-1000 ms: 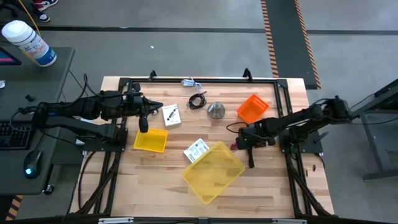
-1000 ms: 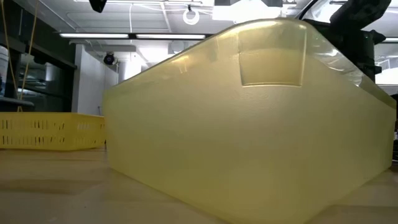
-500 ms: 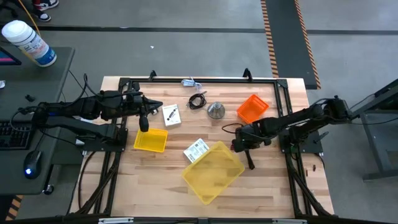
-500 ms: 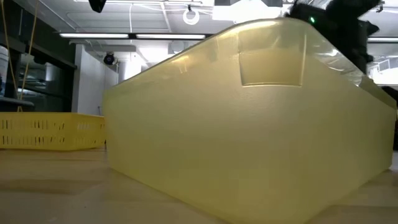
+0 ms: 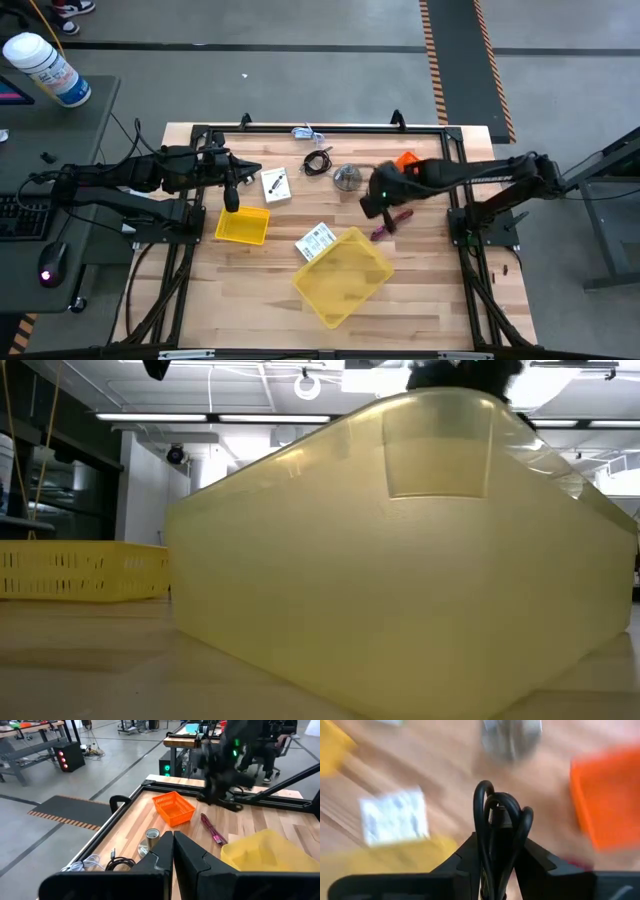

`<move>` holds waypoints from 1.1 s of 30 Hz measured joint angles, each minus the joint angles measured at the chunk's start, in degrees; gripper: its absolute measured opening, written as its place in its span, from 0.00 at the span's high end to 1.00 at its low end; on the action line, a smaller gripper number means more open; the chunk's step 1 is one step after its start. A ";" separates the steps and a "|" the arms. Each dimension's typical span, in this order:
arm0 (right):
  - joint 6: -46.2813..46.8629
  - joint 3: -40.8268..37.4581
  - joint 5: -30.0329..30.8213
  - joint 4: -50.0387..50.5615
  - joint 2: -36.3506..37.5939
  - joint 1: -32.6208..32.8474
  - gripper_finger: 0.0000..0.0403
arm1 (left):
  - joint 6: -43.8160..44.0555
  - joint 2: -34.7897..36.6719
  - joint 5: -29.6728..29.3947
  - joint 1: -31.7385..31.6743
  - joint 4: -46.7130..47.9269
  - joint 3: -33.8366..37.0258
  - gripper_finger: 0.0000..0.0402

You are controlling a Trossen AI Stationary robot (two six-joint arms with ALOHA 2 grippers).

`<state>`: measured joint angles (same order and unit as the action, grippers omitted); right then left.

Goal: Pick and place items into bin
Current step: Put the bottom black cable charger into the left yellow bin

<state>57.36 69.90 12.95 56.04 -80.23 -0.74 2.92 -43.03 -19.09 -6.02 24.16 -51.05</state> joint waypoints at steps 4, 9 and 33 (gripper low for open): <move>-8.38 5.83 4.70 -7.79 0.02 -2.18 0.79 | 0.33 0.00 1.44 0.00 -0.08 0.00 1.00; -19.31 11.08 6.04 -23.01 0.02 -4.75 0.79 | 0.45 0.00 5.82 0.02 -1.47 0.00 1.00; -34.63 12.86 -16.52 -50.31 -1.42 -10.14 0.79 | 15.55 -15.76 14.97 -0.02 -27.59 0.00 0.94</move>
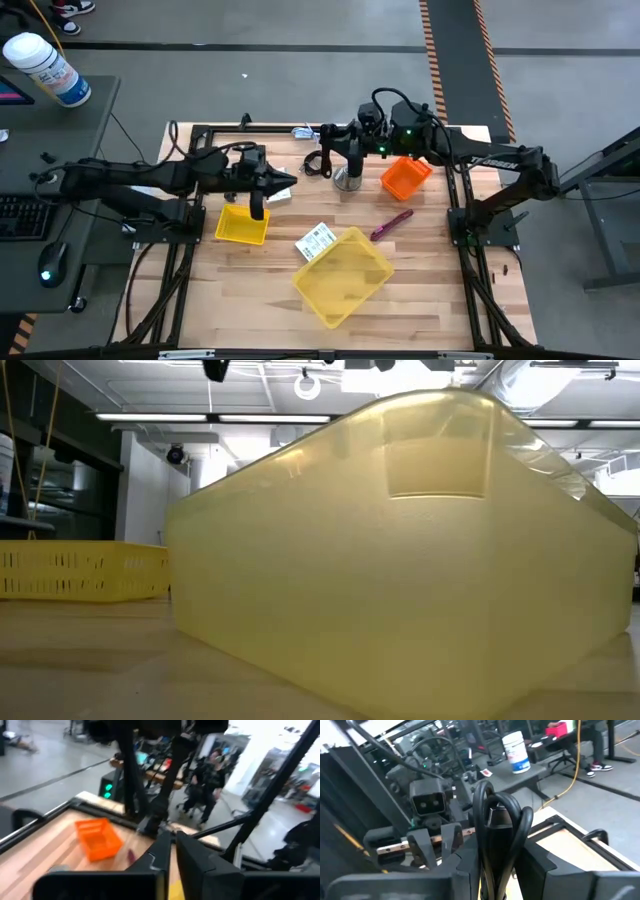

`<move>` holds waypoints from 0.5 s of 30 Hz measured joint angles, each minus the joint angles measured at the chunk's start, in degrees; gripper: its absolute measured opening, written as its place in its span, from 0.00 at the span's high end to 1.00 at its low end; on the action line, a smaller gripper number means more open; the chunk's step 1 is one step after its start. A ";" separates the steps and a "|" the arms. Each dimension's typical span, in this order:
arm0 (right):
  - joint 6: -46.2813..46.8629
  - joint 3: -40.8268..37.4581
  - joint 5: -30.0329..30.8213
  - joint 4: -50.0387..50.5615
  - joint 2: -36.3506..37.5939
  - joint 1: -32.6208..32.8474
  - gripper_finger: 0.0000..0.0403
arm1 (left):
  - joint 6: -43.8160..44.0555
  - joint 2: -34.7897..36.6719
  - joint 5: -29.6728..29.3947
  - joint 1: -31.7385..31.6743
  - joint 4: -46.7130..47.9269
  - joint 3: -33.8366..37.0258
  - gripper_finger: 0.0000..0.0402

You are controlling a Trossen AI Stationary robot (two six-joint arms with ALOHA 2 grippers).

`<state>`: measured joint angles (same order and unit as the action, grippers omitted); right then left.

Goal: Pick and place items into bin
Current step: Put the bottom black cable charger into the left yellow bin

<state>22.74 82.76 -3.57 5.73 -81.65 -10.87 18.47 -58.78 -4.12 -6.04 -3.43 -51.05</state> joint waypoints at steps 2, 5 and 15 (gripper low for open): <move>-0.53 -0.02 -0.47 -0.06 0.00 0.00 0.79 | 0.05 -1.10 0.06 0.00 -2.01 0.00 0.87; -1.23 -0.02 -1.33 -0.37 0.00 0.02 0.79 | 0.06 -2.76 -1.06 0.00 -4.12 0.00 0.75; -4.85 -0.02 -3.74 -3.06 0.00 0.02 0.78 | 3.22 -7.57 -7.52 0.00 -12.37 0.00 0.45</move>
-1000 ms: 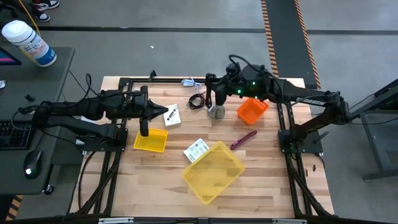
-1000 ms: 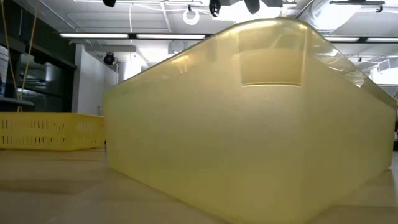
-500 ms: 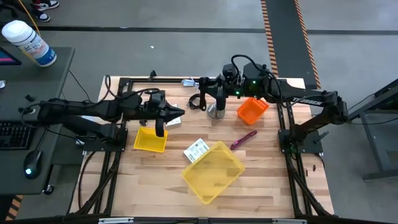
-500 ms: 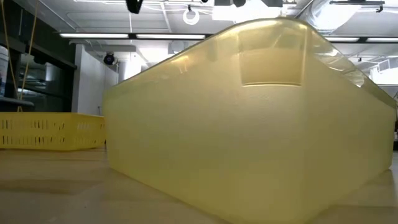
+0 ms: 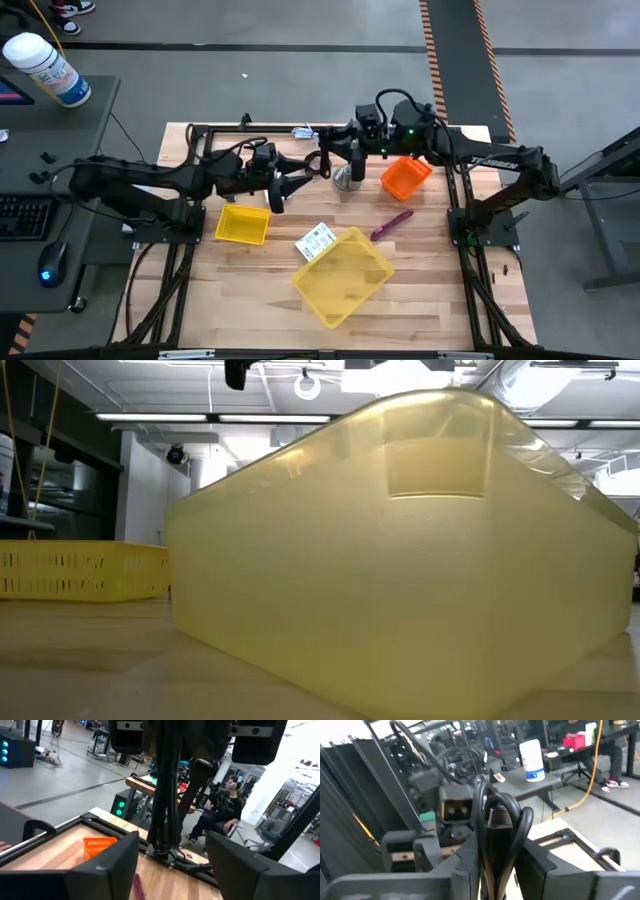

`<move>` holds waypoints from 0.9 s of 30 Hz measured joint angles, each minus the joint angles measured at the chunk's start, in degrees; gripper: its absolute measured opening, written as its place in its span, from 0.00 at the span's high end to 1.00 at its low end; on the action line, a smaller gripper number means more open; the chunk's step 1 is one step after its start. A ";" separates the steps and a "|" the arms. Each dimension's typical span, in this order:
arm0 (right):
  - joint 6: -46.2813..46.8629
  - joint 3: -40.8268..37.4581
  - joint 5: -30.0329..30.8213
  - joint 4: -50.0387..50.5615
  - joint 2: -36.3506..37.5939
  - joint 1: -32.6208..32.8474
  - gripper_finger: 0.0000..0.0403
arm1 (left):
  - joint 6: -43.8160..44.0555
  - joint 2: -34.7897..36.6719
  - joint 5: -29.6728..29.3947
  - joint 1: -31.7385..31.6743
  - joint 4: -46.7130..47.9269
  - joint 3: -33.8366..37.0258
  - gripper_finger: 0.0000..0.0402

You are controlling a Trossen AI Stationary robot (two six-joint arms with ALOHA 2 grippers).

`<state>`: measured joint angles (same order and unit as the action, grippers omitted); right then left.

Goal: Pick and place items into bin
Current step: Put the bottom black cable charger into the left yellow bin

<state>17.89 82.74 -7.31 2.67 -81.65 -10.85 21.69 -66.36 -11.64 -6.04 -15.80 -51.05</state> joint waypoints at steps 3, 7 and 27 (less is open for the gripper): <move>-0.16 0.00 -0.67 -1.46 0.02 0.00 0.78 | 1.20 -1.25 -1.28 0.00 -1.74 0.00 0.40; -0.44 0.00 -1.78 -2.34 0.02 0.00 0.79 | 3.14 -2.93 -4.43 0.00 -4.88 0.00 0.37; -0.57 0.00 -3.55 -6.87 -2.89 1.13 0.79 | 3.21 -5.96 -7.28 0.01 -11.13 -0.02 0.43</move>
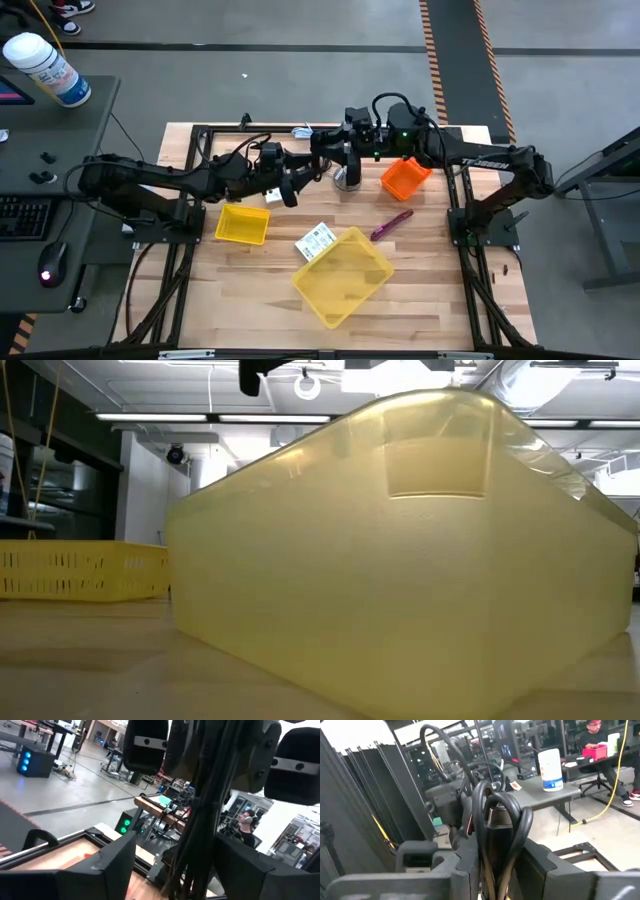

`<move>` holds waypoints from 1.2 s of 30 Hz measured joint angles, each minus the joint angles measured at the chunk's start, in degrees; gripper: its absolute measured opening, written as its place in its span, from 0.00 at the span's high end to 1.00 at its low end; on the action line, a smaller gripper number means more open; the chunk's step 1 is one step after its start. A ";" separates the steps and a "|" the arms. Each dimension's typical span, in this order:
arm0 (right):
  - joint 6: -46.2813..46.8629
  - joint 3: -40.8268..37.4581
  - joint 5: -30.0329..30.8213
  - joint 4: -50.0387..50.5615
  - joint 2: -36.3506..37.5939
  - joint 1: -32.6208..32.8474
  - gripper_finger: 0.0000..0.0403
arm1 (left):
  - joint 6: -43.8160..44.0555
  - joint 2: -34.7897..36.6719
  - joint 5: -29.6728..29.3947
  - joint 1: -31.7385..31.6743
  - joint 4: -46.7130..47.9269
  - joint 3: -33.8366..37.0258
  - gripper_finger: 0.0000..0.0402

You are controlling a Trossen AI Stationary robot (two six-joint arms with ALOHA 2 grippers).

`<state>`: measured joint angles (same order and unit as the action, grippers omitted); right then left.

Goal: Pick and place items into bin
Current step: Put the bottom black cable charger into the left yellow bin

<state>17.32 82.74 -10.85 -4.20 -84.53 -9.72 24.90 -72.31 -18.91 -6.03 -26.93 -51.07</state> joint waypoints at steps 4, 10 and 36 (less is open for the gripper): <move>-0.02 0.00 0.58 -0.69 0.00 0.36 0.78 | -0.54 0.00 -0.92 0.03 0.00 0.00 0.53; 0.00 0.00 0.63 -0.71 0.00 0.33 0.78 | -2.55 0.00 -1.29 0.05 -0.27 0.00 0.72; -3.60 0.02 -0.02 17.74 7.57 0.40 0.55 | -8.41 15.89 -2.46 0.03 29.90 0.02 0.94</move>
<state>13.72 82.76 -10.87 13.55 -76.96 -9.32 16.49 -56.42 -21.37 -6.00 2.97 -51.05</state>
